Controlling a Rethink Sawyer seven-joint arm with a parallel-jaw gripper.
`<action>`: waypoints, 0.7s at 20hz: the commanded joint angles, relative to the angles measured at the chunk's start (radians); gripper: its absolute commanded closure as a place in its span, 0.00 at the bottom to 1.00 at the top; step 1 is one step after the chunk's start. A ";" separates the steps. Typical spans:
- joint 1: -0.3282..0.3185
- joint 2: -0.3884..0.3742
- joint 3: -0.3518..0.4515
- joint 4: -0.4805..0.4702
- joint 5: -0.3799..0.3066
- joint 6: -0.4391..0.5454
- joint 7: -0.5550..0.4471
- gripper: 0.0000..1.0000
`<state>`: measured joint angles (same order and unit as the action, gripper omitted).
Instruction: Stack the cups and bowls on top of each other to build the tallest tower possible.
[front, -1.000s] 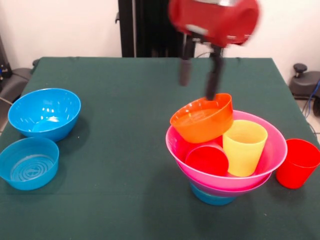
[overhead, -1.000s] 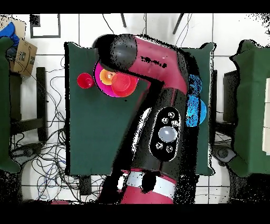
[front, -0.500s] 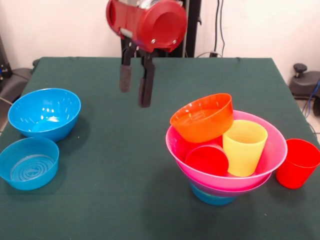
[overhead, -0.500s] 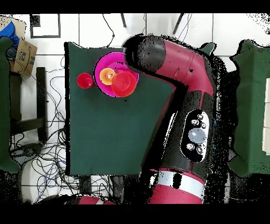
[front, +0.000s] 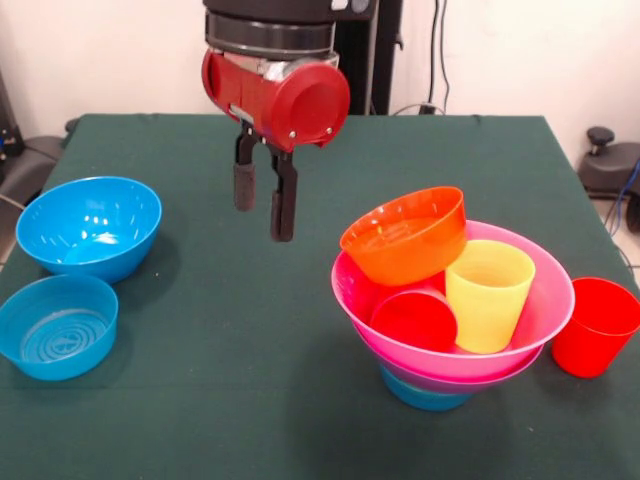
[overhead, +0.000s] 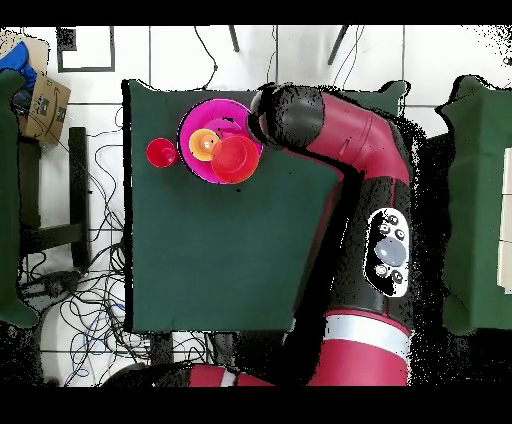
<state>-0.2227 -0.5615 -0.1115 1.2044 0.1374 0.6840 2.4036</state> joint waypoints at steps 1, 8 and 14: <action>-0.047 -0.025 0.192 0.161 -0.119 -0.037 -0.298 0.00; -0.070 -0.043 0.231 0.178 -0.158 -0.024 -0.274 0.00; -0.031 -0.091 0.189 0.210 -0.243 -0.094 -0.213 0.00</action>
<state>-0.2823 -0.6148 -0.0155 1.2941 0.0219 0.6669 2.3783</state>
